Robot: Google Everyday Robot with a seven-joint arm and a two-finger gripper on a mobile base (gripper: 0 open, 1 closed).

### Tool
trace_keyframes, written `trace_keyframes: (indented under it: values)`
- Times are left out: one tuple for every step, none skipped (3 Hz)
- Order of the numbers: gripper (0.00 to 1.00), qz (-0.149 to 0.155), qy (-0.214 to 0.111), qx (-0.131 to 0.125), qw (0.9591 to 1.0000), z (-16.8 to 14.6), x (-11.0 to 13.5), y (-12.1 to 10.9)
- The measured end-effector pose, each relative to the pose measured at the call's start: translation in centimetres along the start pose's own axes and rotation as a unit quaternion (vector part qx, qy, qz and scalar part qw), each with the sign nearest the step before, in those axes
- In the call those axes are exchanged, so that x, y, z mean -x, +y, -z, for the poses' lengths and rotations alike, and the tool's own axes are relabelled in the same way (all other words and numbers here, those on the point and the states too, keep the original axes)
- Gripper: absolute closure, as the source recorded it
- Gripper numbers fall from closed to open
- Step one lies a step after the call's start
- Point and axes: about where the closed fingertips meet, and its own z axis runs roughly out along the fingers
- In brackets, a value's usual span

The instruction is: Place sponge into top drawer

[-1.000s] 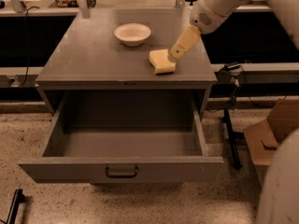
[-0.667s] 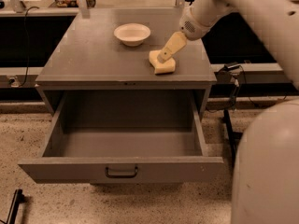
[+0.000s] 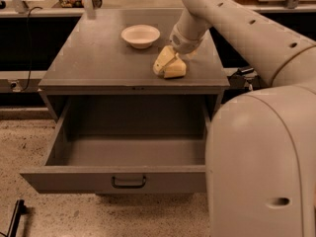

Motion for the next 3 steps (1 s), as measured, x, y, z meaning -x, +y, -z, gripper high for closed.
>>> trace_keyframes:
  values:
    - [0.41,-0.003,0.003,0.008,1.0,-1.2,1.1,1.6]
    - [0.64,0.021,-0.032,0.036,0.9986,-0.4,2.5,2.9]
    - [0.89,0.076,-0.099,0.079,0.989,2.8,3.1,3.9]
